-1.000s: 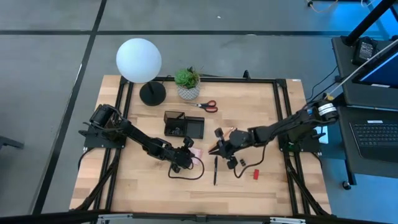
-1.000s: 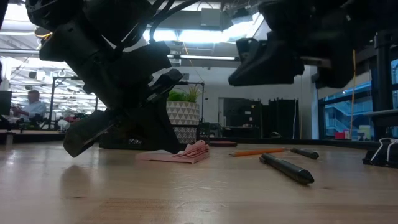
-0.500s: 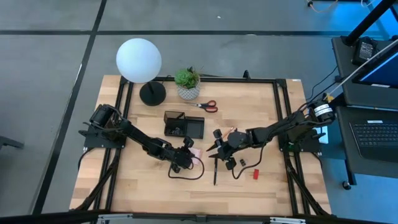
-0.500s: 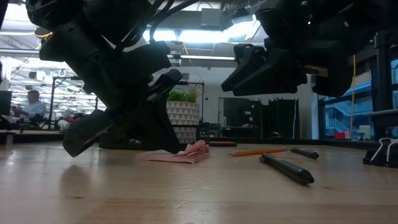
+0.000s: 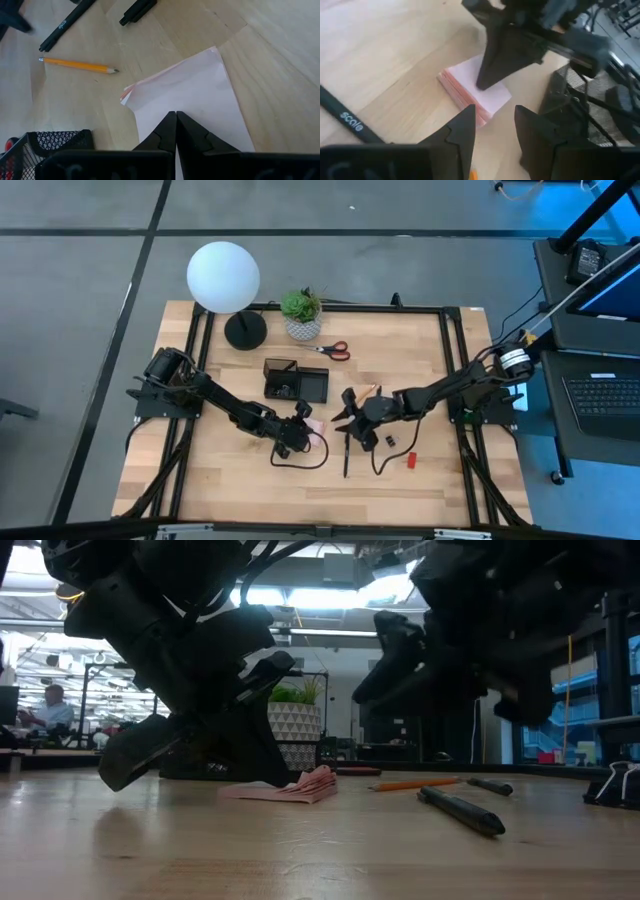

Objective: Pick and place office supplies into organizer
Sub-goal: Put the white notepad into the black desk organizer

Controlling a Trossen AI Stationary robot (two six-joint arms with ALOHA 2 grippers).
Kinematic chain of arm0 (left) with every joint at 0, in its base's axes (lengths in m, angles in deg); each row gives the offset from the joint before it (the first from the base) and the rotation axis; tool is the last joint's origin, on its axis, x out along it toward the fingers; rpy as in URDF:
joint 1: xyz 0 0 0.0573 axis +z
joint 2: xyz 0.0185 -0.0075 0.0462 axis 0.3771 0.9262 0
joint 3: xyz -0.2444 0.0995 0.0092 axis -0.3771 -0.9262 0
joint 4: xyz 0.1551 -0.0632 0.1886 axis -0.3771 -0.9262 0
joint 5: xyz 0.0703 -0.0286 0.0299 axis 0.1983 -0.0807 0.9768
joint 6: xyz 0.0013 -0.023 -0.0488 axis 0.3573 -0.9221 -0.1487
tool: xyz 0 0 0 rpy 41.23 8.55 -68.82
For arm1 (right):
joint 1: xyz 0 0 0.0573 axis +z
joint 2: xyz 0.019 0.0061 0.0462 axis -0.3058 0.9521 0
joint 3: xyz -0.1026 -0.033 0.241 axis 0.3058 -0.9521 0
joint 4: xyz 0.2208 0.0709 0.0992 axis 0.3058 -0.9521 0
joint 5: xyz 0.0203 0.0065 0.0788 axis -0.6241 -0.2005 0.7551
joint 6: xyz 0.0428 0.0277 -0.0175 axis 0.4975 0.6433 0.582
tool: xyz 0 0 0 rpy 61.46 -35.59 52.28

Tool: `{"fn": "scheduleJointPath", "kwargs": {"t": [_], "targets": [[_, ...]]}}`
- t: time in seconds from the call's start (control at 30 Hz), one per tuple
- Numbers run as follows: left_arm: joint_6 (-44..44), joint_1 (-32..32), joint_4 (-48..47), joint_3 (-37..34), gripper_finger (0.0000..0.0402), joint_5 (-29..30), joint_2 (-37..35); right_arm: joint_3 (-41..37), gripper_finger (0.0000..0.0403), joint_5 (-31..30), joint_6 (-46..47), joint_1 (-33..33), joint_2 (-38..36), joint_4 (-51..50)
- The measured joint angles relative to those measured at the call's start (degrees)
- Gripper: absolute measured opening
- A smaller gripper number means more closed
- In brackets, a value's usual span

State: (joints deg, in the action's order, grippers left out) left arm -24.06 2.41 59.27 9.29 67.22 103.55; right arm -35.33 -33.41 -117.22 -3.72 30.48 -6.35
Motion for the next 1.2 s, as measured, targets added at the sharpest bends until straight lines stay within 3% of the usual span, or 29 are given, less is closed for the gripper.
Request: {"fn": "scheduleJointPath", "kwargs": {"t": [0.13,0.37,0.6,1.2], "targets": [[-0.02,0.0,0.02,0.0,0.0003,-0.13,0.0,3.86,0.014,-1.43,-4.82,1.24,4.66,-0.81],[-0.53,0.0,-0.02,0.0,0.0003,-0.25,0.0,13.39,0.014,-10.95,-12.88,3.81,12.39,-12.55],[-1.45,-0.01,-0.05,0.0,0.0003,-0.27,0.0,19.31,0.014,-11.7,-17.5,5.33,14.9,-20.31],[-4.42,-0.02,-0.08,0.0,0.0003,-0.27,0.0,19.96,0.014,-12.33,-21.81,5.66,15.01,-20.9]]}}
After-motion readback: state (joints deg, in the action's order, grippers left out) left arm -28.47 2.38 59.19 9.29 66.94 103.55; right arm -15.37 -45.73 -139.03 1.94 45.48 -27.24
